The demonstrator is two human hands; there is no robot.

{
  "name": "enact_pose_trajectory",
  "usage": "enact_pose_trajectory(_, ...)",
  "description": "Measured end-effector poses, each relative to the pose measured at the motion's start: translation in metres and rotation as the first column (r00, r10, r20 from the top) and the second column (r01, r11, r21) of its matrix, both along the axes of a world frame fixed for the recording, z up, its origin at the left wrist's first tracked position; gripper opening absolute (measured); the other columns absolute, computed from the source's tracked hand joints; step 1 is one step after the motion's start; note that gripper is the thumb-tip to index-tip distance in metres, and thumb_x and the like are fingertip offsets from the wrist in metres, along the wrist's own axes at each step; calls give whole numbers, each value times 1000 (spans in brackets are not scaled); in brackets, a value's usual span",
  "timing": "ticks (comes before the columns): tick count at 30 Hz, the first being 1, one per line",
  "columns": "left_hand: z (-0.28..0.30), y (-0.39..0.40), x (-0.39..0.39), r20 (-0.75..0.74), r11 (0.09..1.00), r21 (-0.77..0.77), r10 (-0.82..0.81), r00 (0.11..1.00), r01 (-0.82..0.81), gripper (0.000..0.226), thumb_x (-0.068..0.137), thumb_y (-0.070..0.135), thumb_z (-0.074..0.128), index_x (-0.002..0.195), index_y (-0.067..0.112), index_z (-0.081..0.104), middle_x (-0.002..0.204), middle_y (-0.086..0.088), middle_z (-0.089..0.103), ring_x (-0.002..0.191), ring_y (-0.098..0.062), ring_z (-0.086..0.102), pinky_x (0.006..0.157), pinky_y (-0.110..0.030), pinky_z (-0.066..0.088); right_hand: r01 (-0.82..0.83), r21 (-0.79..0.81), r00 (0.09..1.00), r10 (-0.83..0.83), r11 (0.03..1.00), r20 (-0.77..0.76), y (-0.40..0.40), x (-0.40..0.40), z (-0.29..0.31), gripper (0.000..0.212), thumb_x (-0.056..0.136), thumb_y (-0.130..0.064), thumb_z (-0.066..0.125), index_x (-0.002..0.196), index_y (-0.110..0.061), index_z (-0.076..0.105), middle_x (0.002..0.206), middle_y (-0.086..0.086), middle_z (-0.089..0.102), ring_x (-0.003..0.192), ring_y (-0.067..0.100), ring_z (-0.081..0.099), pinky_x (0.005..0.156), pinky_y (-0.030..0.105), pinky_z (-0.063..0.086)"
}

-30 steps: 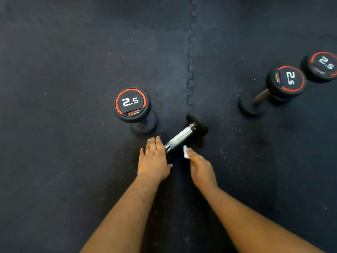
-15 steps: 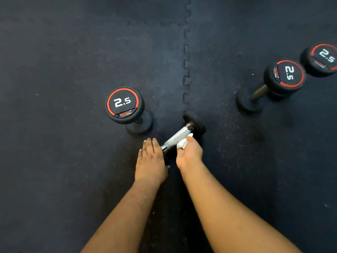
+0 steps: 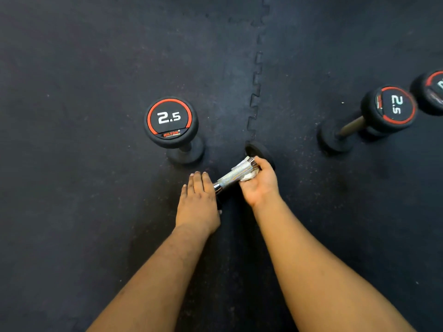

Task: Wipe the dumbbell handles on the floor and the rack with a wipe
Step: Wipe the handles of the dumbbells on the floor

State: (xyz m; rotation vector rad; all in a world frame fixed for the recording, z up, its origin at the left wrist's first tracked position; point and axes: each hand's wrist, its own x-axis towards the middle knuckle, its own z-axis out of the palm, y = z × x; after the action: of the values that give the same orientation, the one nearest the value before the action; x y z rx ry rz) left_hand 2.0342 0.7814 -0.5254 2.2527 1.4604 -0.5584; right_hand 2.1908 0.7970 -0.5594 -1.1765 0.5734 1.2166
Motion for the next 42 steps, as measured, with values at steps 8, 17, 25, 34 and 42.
enact_pose_trajectory(8,-1,-1,-1,4,1000,-7,-14,1000,14,111,92,47,67,157,-2,-8,166,-24,-1,156,-36,-1,127,-46,11,-94,-70,992,99,993,80,-4,-11,8,11,91,-15,64,100,-8,64,98,11,66,96,27,65,97,41,52)
enact_pose_trajectory(17,-1,1,-1,8,999,-27,-21,1000,21,110,92,46,67,158,-1,-8,167,-24,-1,156,-36,-1,127,-47,11,11,-25,998,-9,1000,61,-10,-13,3,26,92,-23,63,115,-10,65,113,10,68,112,26,63,109,43,44)
enact_pose_trajectory(25,-2,3,-1,16,999,-33,-6,1000,7,109,93,44,66,158,0,-10,167,-25,-4,156,-36,-4,127,-48,10,-162,-69,984,167,984,58,-11,-29,0,20,96,-23,61,111,-10,64,104,12,69,97,26,66,83,35,52)
enact_pose_trajectory(34,-4,4,-2,29,999,-35,1,1000,0,113,91,45,70,158,0,-9,167,-24,-1,157,-35,-2,127,-47,10,-195,-101,979,199,976,38,5,-23,1,14,96,-20,62,94,-7,59,81,10,60,75,25,61,82,42,53)
enact_pose_trajectory(42,-2,5,-4,23,999,-38,-1,1000,2,112,91,45,69,158,1,-8,167,-23,0,157,-35,-2,127,-48,11,-165,-76,985,169,983,40,-2,-33,0,18,95,-19,63,108,-7,61,94,11,63,89,25,63,98,41,48)
